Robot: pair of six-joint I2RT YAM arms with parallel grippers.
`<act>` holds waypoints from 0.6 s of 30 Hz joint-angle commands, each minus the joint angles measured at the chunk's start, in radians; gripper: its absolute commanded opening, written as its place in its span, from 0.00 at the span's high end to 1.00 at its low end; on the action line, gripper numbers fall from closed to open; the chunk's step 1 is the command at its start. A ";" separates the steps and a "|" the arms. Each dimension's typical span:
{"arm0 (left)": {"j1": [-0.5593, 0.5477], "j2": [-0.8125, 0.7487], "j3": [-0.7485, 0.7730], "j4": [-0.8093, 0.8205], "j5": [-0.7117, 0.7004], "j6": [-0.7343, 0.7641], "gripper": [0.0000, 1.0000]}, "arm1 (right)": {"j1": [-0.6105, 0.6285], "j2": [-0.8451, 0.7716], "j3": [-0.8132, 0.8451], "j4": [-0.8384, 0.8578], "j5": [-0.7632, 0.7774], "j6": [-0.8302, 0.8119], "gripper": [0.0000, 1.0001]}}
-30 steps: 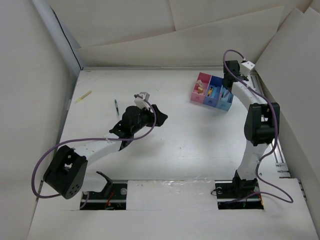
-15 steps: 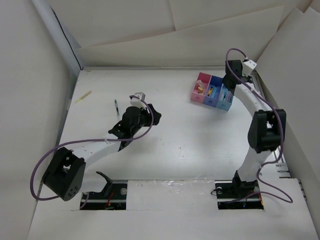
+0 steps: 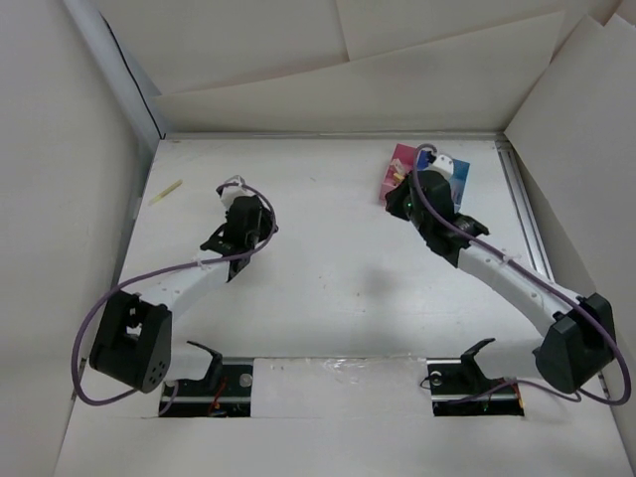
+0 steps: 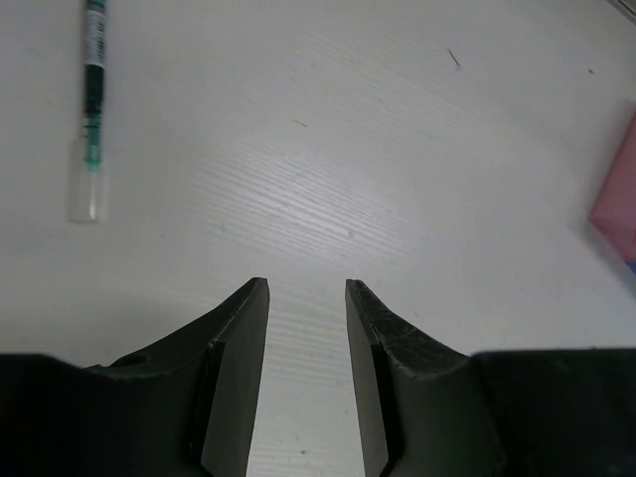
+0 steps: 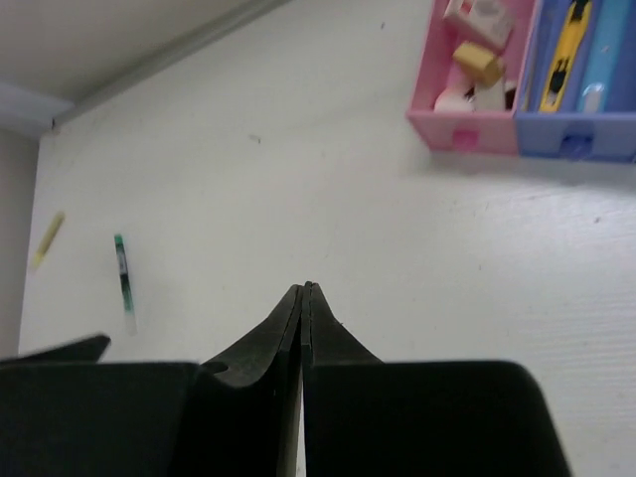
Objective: Sort the stationery into containers
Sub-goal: Pick up the pen from the center of the board.
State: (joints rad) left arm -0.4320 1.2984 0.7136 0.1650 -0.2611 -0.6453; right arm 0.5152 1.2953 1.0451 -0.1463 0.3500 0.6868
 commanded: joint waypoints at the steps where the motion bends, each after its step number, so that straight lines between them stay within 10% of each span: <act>1: 0.079 0.047 0.061 -0.082 -0.053 -0.034 0.66 | 0.042 -0.037 -0.049 0.086 -0.020 0.005 0.93; 8: 0.202 0.143 0.164 -0.188 -0.040 -0.011 0.57 | 0.097 -0.085 -0.120 0.142 -0.052 0.005 0.60; 18: 0.237 0.370 0.359 -0.311 -0.086 0.062 0.57 | 0.109 -0.094 -0.129 0.151 -0.063 -0.006 0.55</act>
State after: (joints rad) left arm -0.2050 1.6382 1.0168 -0.0826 -0.3191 -0.6170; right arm 0.6167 1.2102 0.9169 -0.0456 0.2985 0.6884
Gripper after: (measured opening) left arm 0.436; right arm 0.446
